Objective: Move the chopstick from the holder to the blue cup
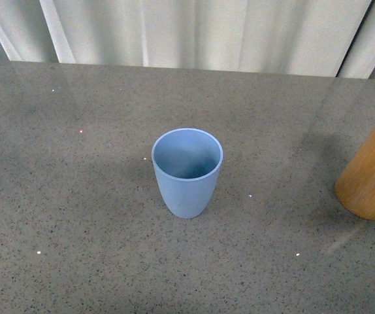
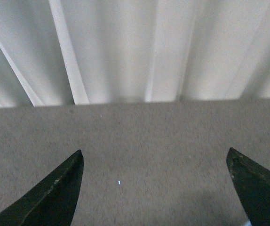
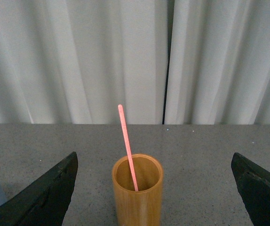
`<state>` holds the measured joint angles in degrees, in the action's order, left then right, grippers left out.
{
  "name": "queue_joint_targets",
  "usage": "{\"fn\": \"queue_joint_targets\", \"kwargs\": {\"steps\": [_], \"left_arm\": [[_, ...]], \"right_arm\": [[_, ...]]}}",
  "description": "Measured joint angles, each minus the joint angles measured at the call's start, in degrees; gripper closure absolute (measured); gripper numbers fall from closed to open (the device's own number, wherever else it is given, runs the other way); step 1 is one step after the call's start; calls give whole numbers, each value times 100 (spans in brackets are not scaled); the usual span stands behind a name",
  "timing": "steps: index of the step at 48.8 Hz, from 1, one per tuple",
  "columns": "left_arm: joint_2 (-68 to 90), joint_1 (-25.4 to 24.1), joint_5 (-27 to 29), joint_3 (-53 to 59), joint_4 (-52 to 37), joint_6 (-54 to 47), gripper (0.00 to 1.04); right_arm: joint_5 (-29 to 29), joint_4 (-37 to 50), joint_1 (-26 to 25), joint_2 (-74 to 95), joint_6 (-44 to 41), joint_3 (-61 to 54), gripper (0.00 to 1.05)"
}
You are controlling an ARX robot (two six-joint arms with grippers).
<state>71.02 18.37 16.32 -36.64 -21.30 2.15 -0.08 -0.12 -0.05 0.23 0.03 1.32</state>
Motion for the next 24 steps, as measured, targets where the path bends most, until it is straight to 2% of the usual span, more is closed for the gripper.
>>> {"fn": "queue_joint_targets", "kwargs": {"steps": [2, 6, 8, 20, 24], "left_arm": [[-37, -66, -4, 470, -964, -66, 24], [-225, -197, -105, 927, -1711, -105, 35], [-507, -343, -201, 1241, -2006, -129, 46], [-1561, -922, -769, 2393, -2094, -168, 100], [-1941, -1082, -903, 2651, -2002, -186, 101]], "right_arm": [[0, 0, 0, 0, 0, 0, 10], [11, 0, 0, 0, 0, 0, 10], [13, 0, 0, 0, 0, 0, 10], [4, 0, 0, 0, 0, 0, 10], [2, 0, 0, 0, 0, 0, 10]]}}
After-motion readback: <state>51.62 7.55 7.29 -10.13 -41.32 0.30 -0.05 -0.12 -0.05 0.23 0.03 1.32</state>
